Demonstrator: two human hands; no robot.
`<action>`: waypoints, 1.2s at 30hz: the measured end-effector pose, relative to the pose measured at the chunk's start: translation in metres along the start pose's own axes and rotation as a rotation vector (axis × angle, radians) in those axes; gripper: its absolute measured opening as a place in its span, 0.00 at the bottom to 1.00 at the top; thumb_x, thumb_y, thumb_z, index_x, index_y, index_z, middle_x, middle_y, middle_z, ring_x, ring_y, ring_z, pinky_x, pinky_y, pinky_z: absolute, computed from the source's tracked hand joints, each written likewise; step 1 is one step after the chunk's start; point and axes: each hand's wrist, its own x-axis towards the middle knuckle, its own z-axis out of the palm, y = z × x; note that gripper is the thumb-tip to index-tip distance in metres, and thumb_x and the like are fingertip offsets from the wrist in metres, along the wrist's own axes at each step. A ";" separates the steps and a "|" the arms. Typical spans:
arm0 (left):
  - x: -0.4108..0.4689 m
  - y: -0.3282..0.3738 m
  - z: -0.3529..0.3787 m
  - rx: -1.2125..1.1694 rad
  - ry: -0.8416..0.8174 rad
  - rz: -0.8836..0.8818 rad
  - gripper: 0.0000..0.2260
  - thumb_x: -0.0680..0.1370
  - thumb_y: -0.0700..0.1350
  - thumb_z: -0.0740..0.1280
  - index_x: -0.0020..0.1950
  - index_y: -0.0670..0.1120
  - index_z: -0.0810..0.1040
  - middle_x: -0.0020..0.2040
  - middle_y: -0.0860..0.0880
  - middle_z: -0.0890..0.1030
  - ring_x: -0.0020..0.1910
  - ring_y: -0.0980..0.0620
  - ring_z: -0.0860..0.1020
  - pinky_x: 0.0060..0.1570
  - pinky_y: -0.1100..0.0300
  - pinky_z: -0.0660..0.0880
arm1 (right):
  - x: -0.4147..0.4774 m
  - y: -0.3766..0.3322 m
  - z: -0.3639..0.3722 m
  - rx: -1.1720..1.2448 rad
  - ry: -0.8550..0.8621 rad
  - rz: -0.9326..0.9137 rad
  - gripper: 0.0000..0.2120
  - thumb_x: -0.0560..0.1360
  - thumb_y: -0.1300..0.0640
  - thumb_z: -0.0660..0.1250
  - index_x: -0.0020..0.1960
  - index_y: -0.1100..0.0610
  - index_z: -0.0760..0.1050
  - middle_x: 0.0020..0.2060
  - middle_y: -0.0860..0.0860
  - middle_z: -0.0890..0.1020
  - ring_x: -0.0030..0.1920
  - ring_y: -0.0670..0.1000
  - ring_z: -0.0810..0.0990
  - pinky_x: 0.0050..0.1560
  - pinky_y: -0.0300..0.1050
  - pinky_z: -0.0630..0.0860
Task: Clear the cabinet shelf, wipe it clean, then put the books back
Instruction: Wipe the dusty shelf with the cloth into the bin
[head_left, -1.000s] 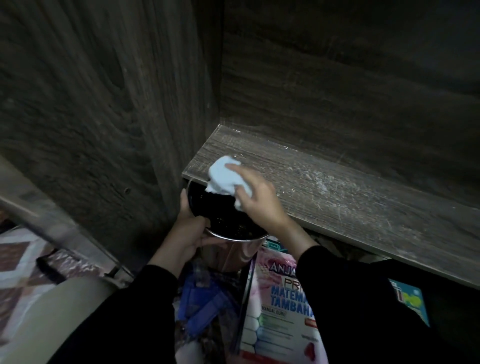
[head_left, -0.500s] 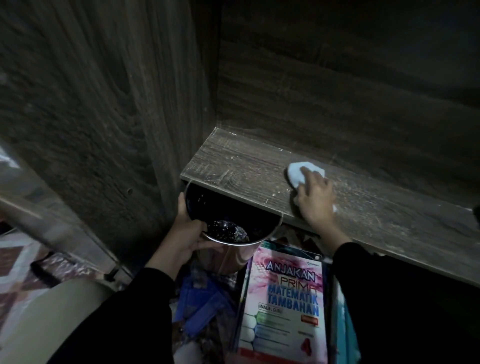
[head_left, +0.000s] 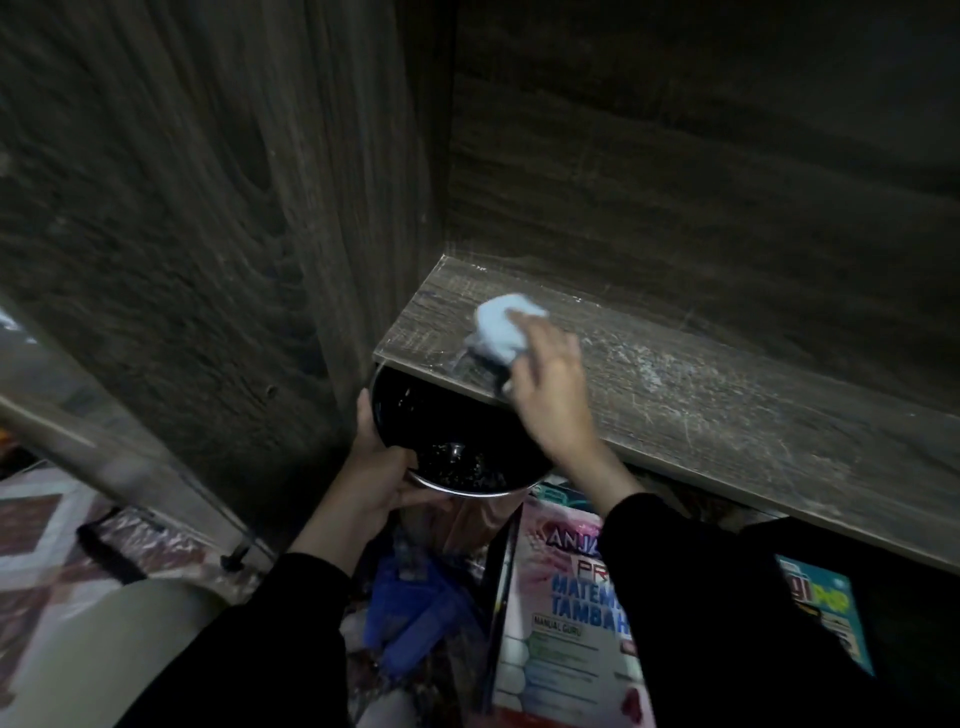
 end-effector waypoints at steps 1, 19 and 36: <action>0.000 0.001 -0.001 -0.012 -0.002 -0.005 0.42 0.75 0.25 0.54 0.77 0.63 0.48 0.67 0.53 0.69 0.43 0.48 0.80 0.36 0.42 0.80 | 0.010 0.012 -0.010 -0.053 0.089 0.050 0.23 0.73 0.63 0.56 0.67 0.60 0.72 0.63 0.58 0.76 0.61 0.58 0.70 0.59 0.43 0.61; 0.009 0.004 -0.008 -0.103 -0.018 -0.064 0.44 0.74 0.23 0.54 0.74 0.67 0.53 0.69 0.55 0.68 0.58 0.40 0.75 0.29 0.45 0.80 | 0.112 0.009 0.061 -0.545 -0.181 0.472 0.25 0.76 0.58 0.60 0.71 0.56 0.61 0.70 0.62 0.62 0.70 0.61 0.55 0.66 0.59 0.57; 0.008 0.009 -0.003 -0.076 -0.034 -0.069 0.43 0.75 0.24 0.57 0.74 0.67 0.52 0.66 0.55 0.70 0.41 0.47 0.80 0.26 0.50 0.80 | 0.163 0.011 0.036 0.264 -0.506 0.212 0.24 0.74 0.72 0.56 0.61 0.51 0.75 0.45 0.53 0.75 0.33 0.46 0.74 0.31 0.36 0.69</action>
